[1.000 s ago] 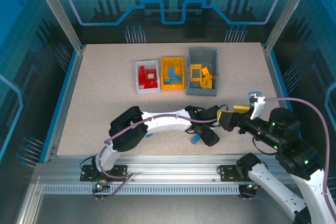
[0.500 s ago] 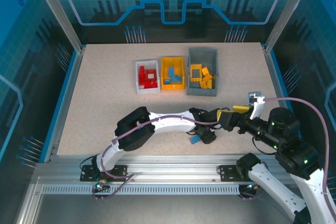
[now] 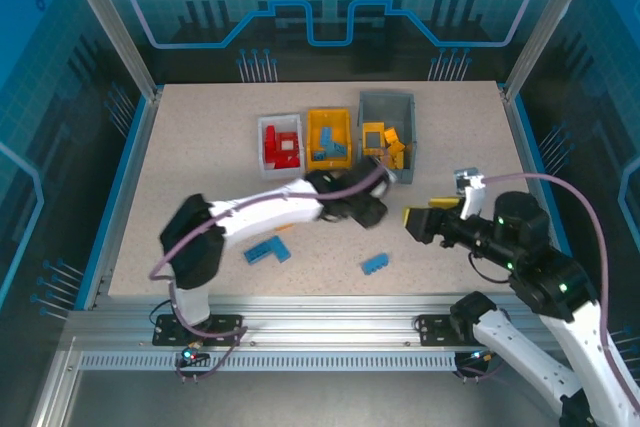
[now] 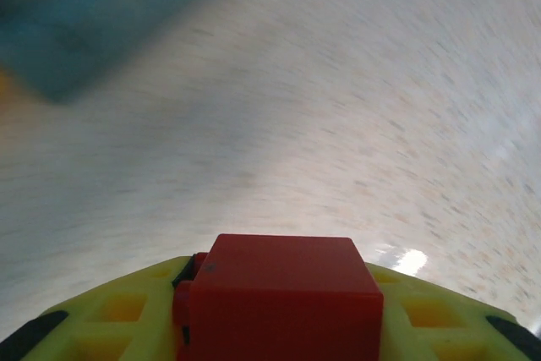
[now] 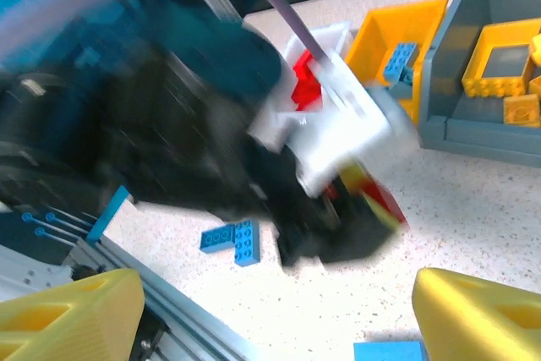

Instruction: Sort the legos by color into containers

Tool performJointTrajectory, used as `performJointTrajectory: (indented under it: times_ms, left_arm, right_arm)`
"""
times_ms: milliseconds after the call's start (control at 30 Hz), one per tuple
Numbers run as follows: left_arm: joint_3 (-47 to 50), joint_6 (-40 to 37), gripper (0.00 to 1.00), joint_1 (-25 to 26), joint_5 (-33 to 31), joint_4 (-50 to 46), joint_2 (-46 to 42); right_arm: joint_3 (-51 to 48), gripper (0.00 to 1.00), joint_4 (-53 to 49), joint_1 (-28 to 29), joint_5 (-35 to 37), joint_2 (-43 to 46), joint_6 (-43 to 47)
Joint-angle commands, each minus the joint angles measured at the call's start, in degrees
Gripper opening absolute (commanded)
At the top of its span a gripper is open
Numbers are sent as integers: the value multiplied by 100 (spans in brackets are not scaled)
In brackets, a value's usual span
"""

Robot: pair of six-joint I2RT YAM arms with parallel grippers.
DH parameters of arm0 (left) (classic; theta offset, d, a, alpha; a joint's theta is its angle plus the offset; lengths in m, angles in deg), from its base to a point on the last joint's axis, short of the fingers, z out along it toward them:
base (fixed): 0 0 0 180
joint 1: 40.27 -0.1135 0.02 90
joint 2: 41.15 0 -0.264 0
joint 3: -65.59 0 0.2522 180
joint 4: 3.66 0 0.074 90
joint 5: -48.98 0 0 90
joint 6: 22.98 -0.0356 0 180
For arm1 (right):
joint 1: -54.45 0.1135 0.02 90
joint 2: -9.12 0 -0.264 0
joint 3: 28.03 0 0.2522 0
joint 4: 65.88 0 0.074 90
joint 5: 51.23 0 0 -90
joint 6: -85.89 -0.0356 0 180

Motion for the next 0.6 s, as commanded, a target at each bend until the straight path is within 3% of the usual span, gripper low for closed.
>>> performJointTrajectory:
  times_ms: [0,133,233,433,567]
  left_arm:
    - [438,227,34,-781,-217,-324,-527]
    - [622,305,34,-1872,-175,-611,-750]
    - [640,345,34,-2535,-173,-617,-683]
    - [-15,258,34,-3268,-177,-703,98]
    - [-724,205,34,-3355,-216,-901,756]
  right_arm:
    - [-234,83,870,461,63,-469,113]
    - [-75,83,1634,1778,1213,-1524,390]
    - [111,82,2302,2416,1603,-2462,413]
    - [393,80,3059,2948,2114,-3752,76]
    - [442,80,3121,3071,2224,-4009,-71]
